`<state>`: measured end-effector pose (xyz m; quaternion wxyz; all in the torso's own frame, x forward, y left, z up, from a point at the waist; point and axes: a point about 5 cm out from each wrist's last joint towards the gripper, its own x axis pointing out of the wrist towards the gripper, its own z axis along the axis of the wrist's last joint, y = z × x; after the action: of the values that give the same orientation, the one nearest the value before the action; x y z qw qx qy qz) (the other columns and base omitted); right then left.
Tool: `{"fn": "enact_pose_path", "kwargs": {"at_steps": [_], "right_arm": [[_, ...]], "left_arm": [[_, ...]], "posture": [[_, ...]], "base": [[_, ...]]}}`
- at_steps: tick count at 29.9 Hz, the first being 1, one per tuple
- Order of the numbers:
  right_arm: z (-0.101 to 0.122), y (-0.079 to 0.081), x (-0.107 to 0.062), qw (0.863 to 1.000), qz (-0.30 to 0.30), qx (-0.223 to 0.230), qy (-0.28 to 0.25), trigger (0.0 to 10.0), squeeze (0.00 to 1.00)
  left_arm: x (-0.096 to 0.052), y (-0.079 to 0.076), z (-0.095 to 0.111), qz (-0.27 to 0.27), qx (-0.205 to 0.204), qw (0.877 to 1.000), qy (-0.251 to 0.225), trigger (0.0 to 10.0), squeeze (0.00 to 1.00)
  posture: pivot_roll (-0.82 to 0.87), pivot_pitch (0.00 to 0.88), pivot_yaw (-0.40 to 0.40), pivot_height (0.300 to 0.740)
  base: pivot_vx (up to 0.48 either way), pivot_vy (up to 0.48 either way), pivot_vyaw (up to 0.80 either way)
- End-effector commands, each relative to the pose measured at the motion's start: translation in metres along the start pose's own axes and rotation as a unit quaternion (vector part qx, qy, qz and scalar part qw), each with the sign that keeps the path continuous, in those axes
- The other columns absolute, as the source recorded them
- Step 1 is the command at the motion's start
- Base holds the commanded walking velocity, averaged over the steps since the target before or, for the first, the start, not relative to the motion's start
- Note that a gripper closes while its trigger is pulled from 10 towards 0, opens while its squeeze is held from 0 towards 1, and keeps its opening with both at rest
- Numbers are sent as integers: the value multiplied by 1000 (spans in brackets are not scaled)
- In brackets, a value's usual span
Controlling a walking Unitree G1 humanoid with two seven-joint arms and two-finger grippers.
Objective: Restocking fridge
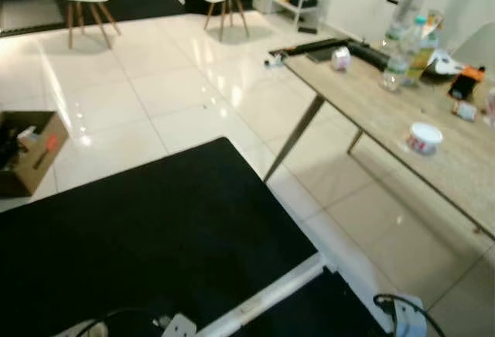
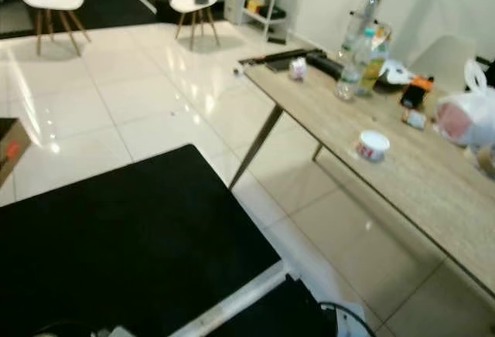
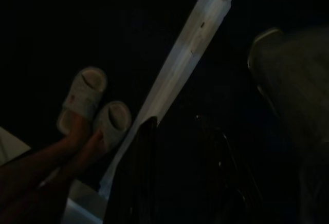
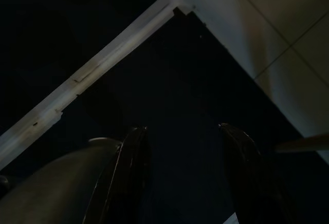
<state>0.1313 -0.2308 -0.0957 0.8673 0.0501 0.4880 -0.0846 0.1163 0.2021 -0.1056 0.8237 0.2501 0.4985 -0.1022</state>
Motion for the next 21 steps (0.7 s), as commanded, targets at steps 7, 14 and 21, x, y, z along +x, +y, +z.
{"fn": "enact_pose_path", "kwargs": {"at_steps": [7,14,21], "right_arm": [[3,-3,0,1000,-5,2,-5,10000,0],[3,-3,0,1000,-5,2,-5,10000,0],[3,-3,0,1000,-5,2,-6,10000,0]], "left_arm": [[-1,-13,-1,-20,5,1000,2,10000,298],[-1,-12,-1,-20,6,1000,2,10000,322],[-1,-12,-1,-21,7,1000,1,10000,322]], "posture": [[1,0,-43,740],[1,0,-44,740],[1,0,-43,740]], "base": [[45,0,0],[327,0,0],[432,0,0]]}}
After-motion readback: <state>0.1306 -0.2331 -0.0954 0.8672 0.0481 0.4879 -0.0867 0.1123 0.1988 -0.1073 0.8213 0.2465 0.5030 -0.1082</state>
